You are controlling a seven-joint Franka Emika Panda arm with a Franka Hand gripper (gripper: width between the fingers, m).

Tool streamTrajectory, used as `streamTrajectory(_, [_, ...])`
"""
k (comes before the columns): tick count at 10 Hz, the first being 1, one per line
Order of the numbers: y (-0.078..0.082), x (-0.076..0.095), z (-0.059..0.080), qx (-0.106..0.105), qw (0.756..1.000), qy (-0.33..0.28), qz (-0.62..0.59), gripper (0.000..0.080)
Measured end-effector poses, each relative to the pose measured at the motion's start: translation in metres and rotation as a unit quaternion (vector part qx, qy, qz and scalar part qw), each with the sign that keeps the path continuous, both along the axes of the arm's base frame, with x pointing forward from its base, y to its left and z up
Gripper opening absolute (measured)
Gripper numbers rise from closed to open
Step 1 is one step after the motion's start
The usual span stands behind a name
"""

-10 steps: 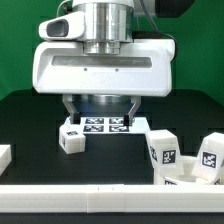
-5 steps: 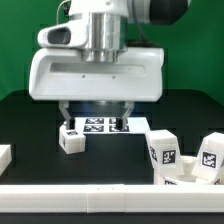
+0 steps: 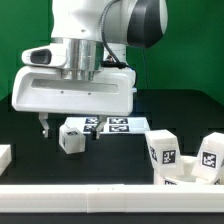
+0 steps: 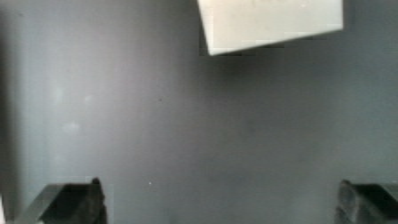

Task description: Assemble stool

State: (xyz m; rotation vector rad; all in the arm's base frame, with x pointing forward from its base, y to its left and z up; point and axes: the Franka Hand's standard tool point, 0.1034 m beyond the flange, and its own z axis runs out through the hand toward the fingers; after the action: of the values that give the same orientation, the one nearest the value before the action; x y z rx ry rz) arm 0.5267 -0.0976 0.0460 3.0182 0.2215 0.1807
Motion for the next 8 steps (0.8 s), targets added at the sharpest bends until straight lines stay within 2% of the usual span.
streamTrajectory(2, [0.010, -0.004, -0.003, 0.019, 0.999, 0.048, -0.010, 0.0649])
streamTrajectory(3, [0.010, -0.002, -0.002, 0.017, 0.996, 0.092, 0.015, 0.0649])
streamTrajectory(4, [0.009, 0.000, -0.004, 0.005, 0.994, 0.107, 0.027, 0.0649])
streamTrajectory(5, [0.016, -0.011, -0.008, -0.021, 0.985, 0.165, 0.051, 0.0649])
streamTrajectory(6, [0.020, -0.009, -0.010, -0.045, 0.979, 0.181, 0.084, 0.0649])
streamTrajectory(7, [0.022, -0.013, -0.015, -0.059, 0.973, 0.195, 0.105, 0.0649])
streamTrajectory(8, [0.019, -0.020, -0.017, -0.058, 0.965, 0.236, 0.097, 0.0649])
